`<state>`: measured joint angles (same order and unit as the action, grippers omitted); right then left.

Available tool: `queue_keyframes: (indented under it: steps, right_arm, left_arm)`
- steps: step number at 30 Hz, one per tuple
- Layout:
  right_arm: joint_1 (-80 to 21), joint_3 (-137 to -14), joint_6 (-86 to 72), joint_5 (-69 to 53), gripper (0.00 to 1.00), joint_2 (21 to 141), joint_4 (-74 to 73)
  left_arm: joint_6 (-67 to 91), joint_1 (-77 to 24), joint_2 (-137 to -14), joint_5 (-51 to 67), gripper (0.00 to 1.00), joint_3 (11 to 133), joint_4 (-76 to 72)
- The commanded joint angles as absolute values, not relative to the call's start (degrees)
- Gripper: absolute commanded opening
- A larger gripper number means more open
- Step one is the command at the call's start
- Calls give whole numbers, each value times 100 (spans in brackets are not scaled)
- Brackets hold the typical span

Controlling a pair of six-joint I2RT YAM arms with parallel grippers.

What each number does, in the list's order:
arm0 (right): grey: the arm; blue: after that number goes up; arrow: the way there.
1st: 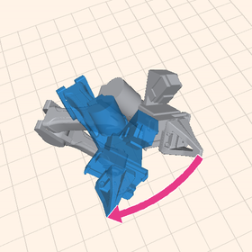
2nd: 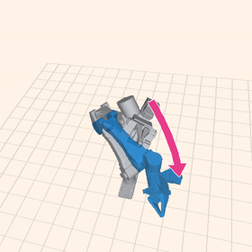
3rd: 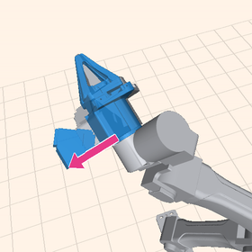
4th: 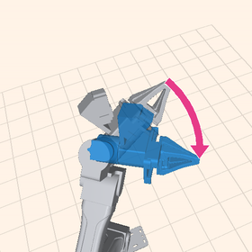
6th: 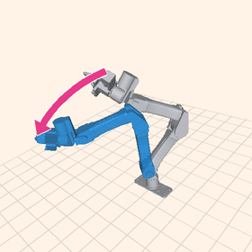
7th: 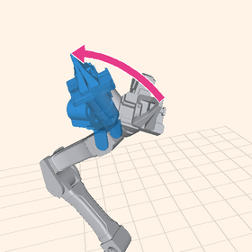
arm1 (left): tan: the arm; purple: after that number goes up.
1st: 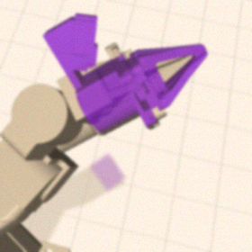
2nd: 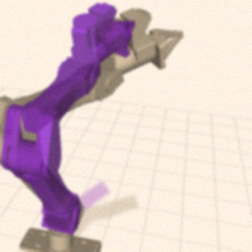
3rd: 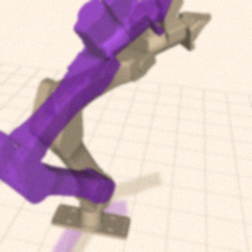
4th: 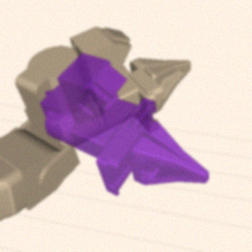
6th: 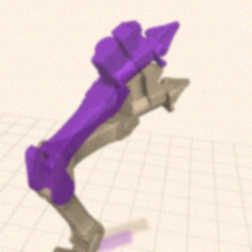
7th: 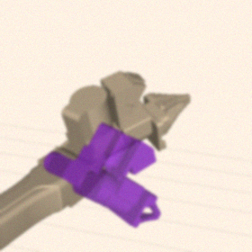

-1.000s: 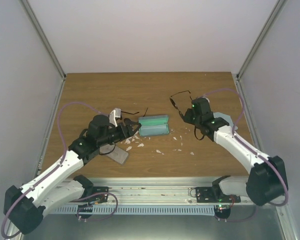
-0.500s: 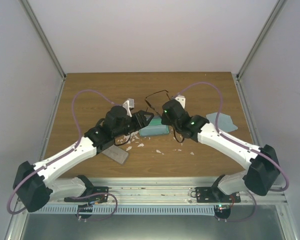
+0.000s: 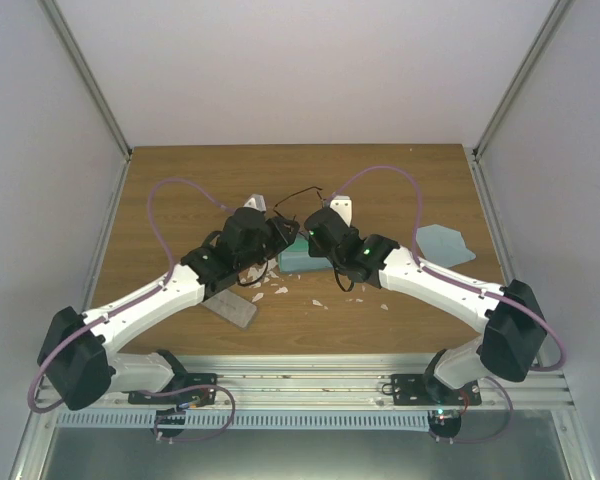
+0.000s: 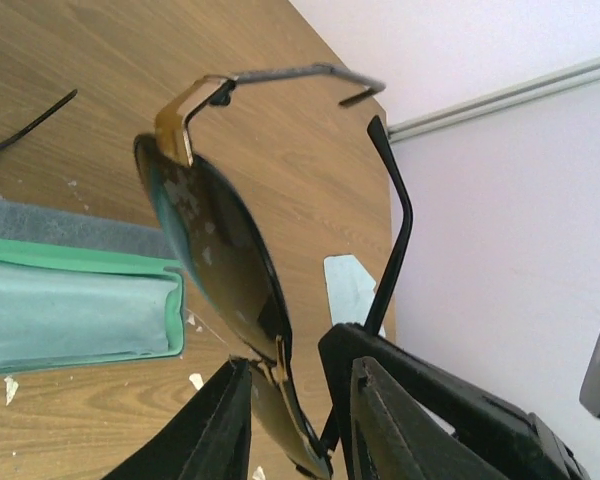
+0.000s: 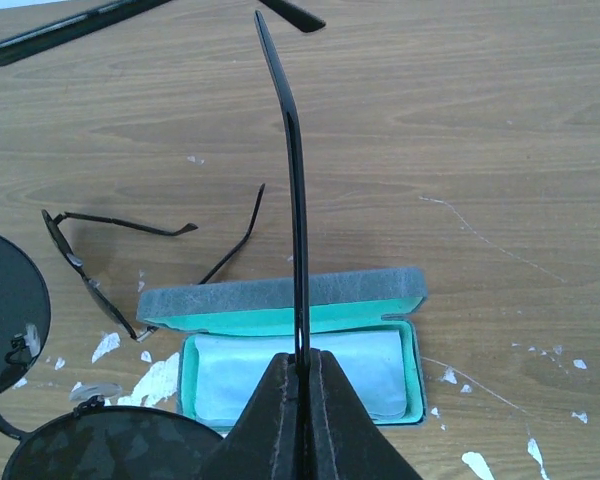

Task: Organize the sunglasses
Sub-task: Pick up the sunglasses from the center of the board.

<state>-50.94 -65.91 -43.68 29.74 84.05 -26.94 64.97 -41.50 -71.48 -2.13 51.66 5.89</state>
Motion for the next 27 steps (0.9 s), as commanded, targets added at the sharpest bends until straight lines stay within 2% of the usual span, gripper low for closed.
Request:
queue_keyframes:
  steps: [1,4,11,13,15,17,19,23,27]
  right_arm:
    - [-5167,-6657,-4249,3195,0,8416,-2493]
    - [-5169,-6636,-4196,3135,1,8420,-2443]
    - [-5168,-6745,-4130,3092,1,8484,-2502]
    - [-5168,-6836,-4114,3079,2,8498,-2596]
    - [-5168,-6934,-4084,3023,15,8465,-2714]
    - [-5173,-7020,-4044,2945,35,8353,-2883]
    - [-5168,-7044,-4013,2902,46,8121,-3021]
    - [-5159,-6692,-4111,2939,51,7372,-3091]
    - [-5145,-6322,-4541,3206,50,6699,-3411]
  left_arm:
    - [6615,-4165,-7385,-522,29,5464,590]
    - [6602,-4170,-7584,-365,26,5570,596]
    - [6560,-4170,-7683,-306,1,5625,618]
    - [6474,-4171,-7675,-312,0,5653,630]
    - [6373,-4166,-7666,-323,0,5705,677]
    - [6242,-4147,-7641,-355,0,5760,753]
    - [6115,-4104,-7602,-390,0,5805,863]
    - [5858,-3952,-7493,-354,0,5845,1013]
    - [5678,-3819,-7328,-244,0,5856,1067]
